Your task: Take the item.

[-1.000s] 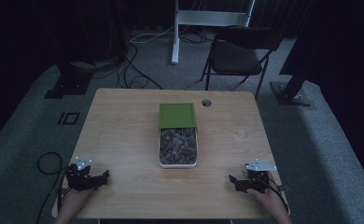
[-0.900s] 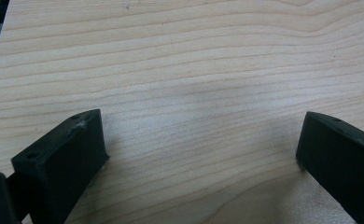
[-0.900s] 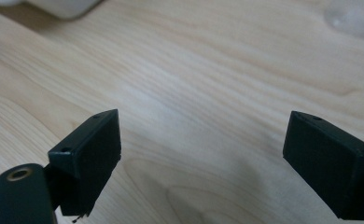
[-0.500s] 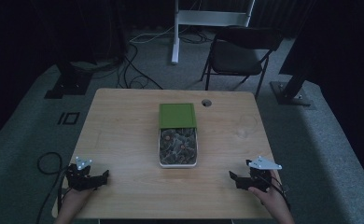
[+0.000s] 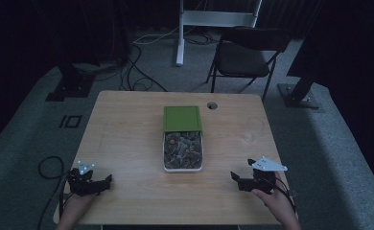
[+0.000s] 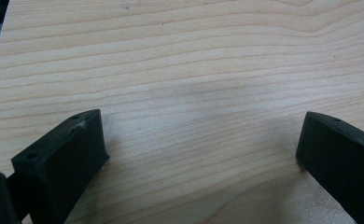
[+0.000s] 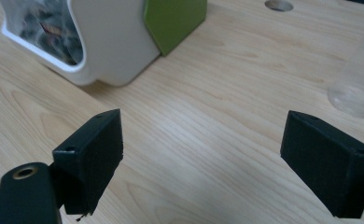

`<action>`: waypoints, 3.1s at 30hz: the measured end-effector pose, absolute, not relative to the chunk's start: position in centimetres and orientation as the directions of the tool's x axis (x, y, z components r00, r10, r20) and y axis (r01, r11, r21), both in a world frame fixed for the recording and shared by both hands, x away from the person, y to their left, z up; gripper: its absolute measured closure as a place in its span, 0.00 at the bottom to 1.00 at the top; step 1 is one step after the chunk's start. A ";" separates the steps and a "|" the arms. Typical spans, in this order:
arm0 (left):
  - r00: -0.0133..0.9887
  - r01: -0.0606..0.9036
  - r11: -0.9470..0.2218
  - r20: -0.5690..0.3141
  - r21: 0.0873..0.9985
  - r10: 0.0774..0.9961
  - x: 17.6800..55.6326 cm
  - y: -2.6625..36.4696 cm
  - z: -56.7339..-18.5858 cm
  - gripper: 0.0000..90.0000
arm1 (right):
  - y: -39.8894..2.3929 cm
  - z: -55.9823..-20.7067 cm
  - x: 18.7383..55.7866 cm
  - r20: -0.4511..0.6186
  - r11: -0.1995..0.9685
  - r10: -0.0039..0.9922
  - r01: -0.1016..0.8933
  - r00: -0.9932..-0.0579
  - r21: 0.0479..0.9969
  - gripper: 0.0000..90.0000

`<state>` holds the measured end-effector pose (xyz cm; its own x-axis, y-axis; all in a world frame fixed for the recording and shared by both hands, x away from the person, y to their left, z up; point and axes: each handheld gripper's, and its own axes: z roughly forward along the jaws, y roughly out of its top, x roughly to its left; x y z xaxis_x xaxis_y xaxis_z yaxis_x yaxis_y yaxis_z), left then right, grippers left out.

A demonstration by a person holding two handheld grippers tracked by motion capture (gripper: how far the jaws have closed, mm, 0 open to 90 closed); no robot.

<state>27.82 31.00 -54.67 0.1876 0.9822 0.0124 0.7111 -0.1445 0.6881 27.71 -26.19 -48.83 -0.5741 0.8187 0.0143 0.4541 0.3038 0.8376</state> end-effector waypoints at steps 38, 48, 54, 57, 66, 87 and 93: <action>0.188 0.711 -0.145 0.012 0.688 0.982 27.8 31.0 -54.7 0.02 | -21.4 -44.3 29.0 -0.022 0.312 0.768 0.343 -0.640 0.886 0.13; 0.188 0.711 -0.144 0.012 0.688 0.982 27.8 31.0 -54.7 0.02 | -20.2 -43.7 29.5 -0.024 0.315 0.750 0.325 -0.661 0.892 0.13; 0.188 0.711 -0.145 0.012 0.688 0.982 27.8 31.0 -54.7 0.02 | -19.2 -43.8 29.7 -0.021 0.320 0.737 0.322 -0.675 0.891 0.14; 0.188 0.711 -0.145 0.012 0.688 0.982 27.8 31.0 -54.7 0.02 | -18.6 -43.8 29.8 -0.023 0.328 0.729 0.320 -0.684 0.889 0.14; 0.188 0.712 -0.145 0.012 0.687 0.982 27.8 31.0 -54.7 0.02 | -17.3 -43.7 30.2 -0.025 0.340 0.708 0.310 -0.706 0.888 0.14; 0.186 0.711 -0.142 0.010 0.689 0.982 27.8 31.0 -54.7 0.02 | -14.0 -43.7 31.3 -0.031 0.363 0.663 0.285 -0.748 0.887 0.15; 0.187 0.710 -0.144 0.012 0.689 0.982 27.8 31.0 -54.7 0.02 | -13.0 -43.7 31.5 -0.037 0.378 0.648 0.280 -0.761 0.882 0.15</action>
<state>27.82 31.00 -54.67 0.1874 0.9822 0.0117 0.7105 -0.1437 0.6889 31.51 -13.01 -43.74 -0.7608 0.6479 -0.0368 0.2797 0.3784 0.8824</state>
